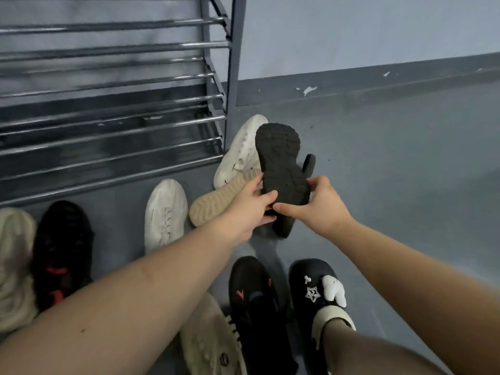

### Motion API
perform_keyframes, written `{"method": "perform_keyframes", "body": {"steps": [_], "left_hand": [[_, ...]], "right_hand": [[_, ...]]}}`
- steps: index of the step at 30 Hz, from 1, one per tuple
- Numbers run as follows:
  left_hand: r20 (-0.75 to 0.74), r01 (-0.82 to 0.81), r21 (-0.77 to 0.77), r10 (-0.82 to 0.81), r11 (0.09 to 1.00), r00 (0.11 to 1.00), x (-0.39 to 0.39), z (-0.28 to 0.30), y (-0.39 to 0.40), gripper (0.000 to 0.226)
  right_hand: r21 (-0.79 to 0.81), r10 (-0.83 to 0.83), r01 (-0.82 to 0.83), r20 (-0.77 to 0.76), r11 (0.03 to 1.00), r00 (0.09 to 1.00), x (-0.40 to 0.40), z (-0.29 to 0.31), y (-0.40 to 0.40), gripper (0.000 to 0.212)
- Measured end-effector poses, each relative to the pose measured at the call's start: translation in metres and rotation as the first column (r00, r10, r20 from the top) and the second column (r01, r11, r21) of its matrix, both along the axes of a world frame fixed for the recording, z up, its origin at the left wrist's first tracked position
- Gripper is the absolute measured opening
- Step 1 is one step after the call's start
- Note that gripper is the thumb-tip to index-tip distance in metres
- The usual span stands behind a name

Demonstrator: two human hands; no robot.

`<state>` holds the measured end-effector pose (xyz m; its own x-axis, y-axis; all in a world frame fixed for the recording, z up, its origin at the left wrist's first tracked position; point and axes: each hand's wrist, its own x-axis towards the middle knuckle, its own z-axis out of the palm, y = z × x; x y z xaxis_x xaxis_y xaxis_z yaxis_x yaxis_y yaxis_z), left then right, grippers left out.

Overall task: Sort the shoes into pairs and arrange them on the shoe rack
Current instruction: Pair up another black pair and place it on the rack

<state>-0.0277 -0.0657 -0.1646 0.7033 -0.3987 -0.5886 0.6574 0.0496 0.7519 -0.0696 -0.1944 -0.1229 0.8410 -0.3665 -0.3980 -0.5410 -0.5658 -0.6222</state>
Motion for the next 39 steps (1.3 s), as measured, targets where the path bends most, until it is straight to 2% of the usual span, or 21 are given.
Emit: {"method": "perform_keyframes", "body": {"steps": [3, 5, 6, 8, 10, 13, 15, 17, 19, 20, 23, 25, 29, 31, 32, 34, 36, 37, 38, 39], "left_hand": [[0.028, -0.039, -0.004, 0.039, 0.999, 0.999, -0.001, 0.041, 0.041, 0.052], [0.079, 0.026, 0.041, -0.029, 0.999, 0.996, -0.001, 0.075, 0.068, 0.053], [0.109, 0.070, 0.074, -0.078, 0.995, 0.991, -0.003, 0.094, 0.081, 0.053], [0.184, 0.148, 0.138, -0.172, 0.979, 0.968, -0.011, 0.127, 0.105, 0.052], [0.230, 0.197, 0.208, -0.243, 0.958, 0.942, -0.030, 0.152, 0.130, 0.052], [0.220, 0.218, 0.223, -0.267, 0.950, 0.938, -0.064, 0.162, 0.171, 0.051], [0.199, 0.210, 0.191, -0.247, 0.959, 0.949, -0.084, 0.167, 0.192, 0.048], [0.218, 0.197, 0.209, -0.242, 0.958, 0.945, -0.096, 0.170, 0.206, 0.047], [0.236, 0.174, 0.228, -0.228, 0.958, 0.945, -0.109, 0.170, 0.214, 0.050], [0.248, 0.161, 0.253, -0.225, 0.954, 0.942, -0.115, 0.169, 0.217, 0.053], [0.333, 0.136, 0.349, -0.258, 0.927, 0.907, -0.134, 0.174, 0.222, 0.063], [0.427, 0.104, 0.420, -0.298, 0.902, 0.854, -0.145, 0.184, 0.224, 0.071], [0.595, -0.052, 0.663, -0.483, 0.747, 0.643, -0.164, 0.202, 0.224, 0.078], [0.655, -0.183, 0.667, -0.451, 0.722, 0.607, -0.164, 0.203, 0.223, 0.080], [0.671, -0.239, 0.645, -0.389, 0.726, 0.631, -0.162, 0.201, 0.222, 0.081], [0.582, -0.230, 0.576, -0.196, 0.785, 0.789, -0.158, 0.193, 0.223, 0.083], [0.267, -0.056, 0.383, -0.052, 0.922, 0.962, -0.158, 0.188, 0.222, 0.077], [0.114, 0.039, 0.245, -0.069, 0.969, 0.991, -0.158, 0.186, 0.222, 0.072], [0.032, 0.091, 0.134, -0.096, 0.987, 0.995, -0.158, 0.185, 0.222, 0.065], [0.018, 0.092, 0.059, -0.093, 0.994, 0.995, -0.157, 0.184, 0.224, 0.058]], "right_hand": [[0.153, 0.001, -0.002, 0.008, 0.988, 1.000, -0.007, 0.037, 0.029, 0.073], [0.350, -0.068, 0.070, -0.017, 0.934, 0.998, -0.013, 0.064, 0.049, 0.089], [0.427, -0.097, 0.110, -0.053, 0.898, 0.994, -0.016, 0.078, 0.060, 0.091], [0.516, -0.112, 0.170, -0.143, 0.840, 0.983, -0.023, 0.103, 0.083, 0.074], [0.561, -0.106, 0.223, -0.234, 0.797, 0.966, -0.031, 0.127, 0.105, 0.061], [0.556, -0.101, 0.266, -0.310, 0.787, 0.945, -0.051, 0.149, 0.141, 0.059], [0.535, -0.097, 0.255, -0.305, 0.806, 0.947, -0.065, 0.154, 0.164, 0.059], [0.562, -0.096, 0.242, -0.277, 0.791, 0.956, -0.079, 0.150, 0.181, 0.045], [0.629, -0.135, 0.256, -0.235, 0.734, 0.963, -0.095, 0.145, 0.193, 0.024], [0.650, -0.137, 0.251, -0.222, 0.717, 0.965, -0.102, 0.141, 0.195, 0.023], [0.738, -0.078, 0.224, -0.228, 0.636, 0.971, -0.118, 0.134, 0.198, 0.032], [0.780, -0.055, 0.222, -0.235, 0.585, 0.971, -0.122, 0.135, 0.200, 0.037], [0.809, -0.023, 0.154, -0.172, 0.567, 0.985, -0.122, 0.139, 0.205, 0.036], [0.836, -0.040, 0.168, -0.172, 0.522, 0.984, -0.117, 0.139, 0.204, 0.043], [0.845, -0.049, 0.172, -0.170, 0.507, 0.984, -0.116, 0.140, 0.203, 0.045], [0.853, -0.054, 0.152, -0.144, 0.499, 0.988, -0.114, 0.142, 0.201, 0.042], [0.846, -0.018, 0.103, -0.109, 0.523, 0.994, -0.114, 0.142, 0.198, 0.040], [0.838, 0.011, 0.076, -0.097, 0.541, 0.995, -0.113, 0.140, 0.196, 0.042], [0.826, 0.042, 0.049, -0.088, 0.562, 0.995, -0.113, 0.140, 0.195, 0.047], [0.814, 0.066, 0.030, -0.084, 0.581, 0.994, -0.112, 0.139, 0.193, 0.050]]}}
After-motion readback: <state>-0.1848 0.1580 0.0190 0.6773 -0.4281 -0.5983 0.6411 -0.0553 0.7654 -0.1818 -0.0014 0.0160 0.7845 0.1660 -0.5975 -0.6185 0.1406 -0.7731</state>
